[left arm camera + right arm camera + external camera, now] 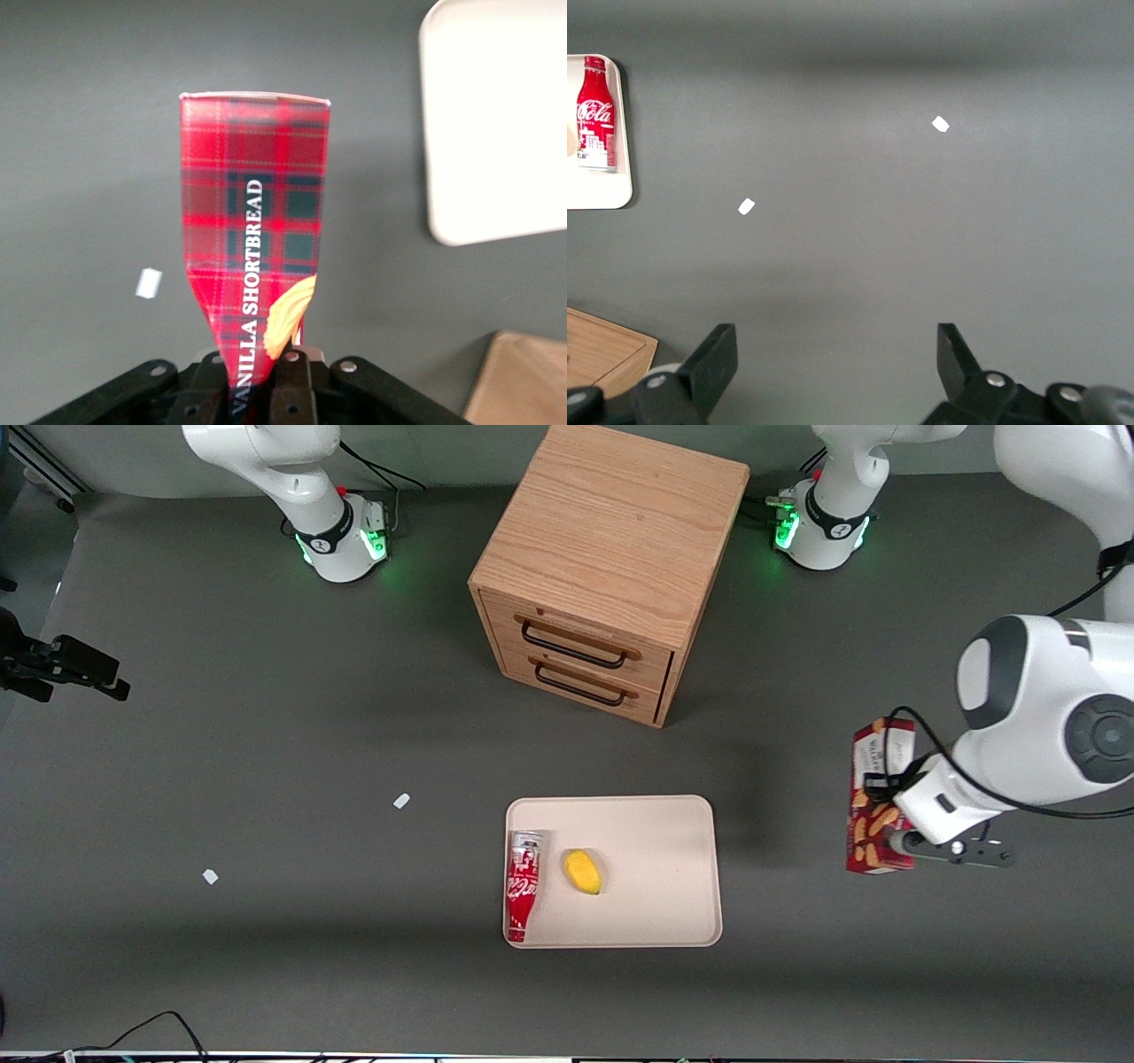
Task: Place red cookie box on tray
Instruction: 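Lift the cookie box upright and carry it over the cream tray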
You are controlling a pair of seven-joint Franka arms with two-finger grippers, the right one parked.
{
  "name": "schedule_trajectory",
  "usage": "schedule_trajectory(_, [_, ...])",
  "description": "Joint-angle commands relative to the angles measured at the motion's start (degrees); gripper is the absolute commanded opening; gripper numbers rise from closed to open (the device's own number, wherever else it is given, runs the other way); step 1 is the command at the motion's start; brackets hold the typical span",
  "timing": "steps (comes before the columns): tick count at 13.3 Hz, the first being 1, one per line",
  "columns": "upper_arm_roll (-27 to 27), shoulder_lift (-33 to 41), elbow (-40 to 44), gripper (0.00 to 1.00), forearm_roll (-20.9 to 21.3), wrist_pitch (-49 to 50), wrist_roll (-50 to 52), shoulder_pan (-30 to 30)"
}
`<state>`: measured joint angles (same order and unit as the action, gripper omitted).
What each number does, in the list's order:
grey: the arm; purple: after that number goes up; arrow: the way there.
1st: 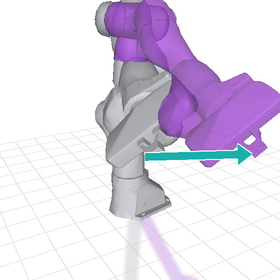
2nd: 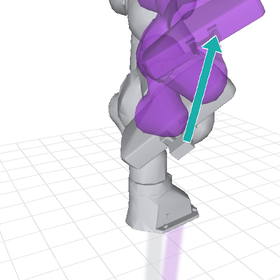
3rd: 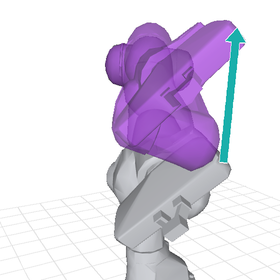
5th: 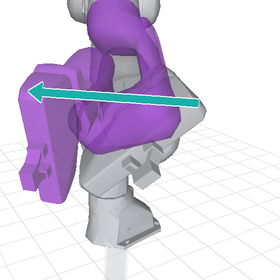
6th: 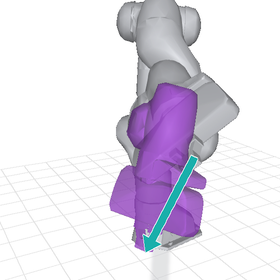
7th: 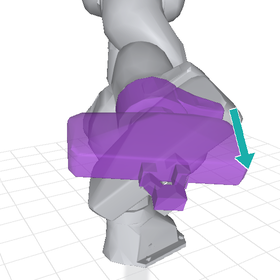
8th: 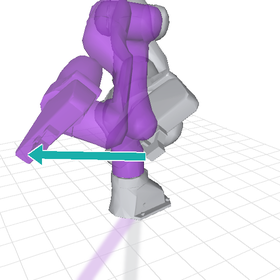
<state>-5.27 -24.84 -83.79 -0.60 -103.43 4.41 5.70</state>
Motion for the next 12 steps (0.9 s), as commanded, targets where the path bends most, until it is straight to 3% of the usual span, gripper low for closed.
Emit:
schedule_trajectory(1, [-1.8, -10.7, 13.0, 0.0, 0.2, 2.0, 10.2, 4.1])
schedule_trajectory(4, [-1.8, -19.6, 21.5, 0.0, 0.3, -1.0, 13.3, 9.1])
schedule_trajectory(12, [-0.5, -28.5, 21.3, 0.0, 3.1, -14.8, 20.7, 13.5])
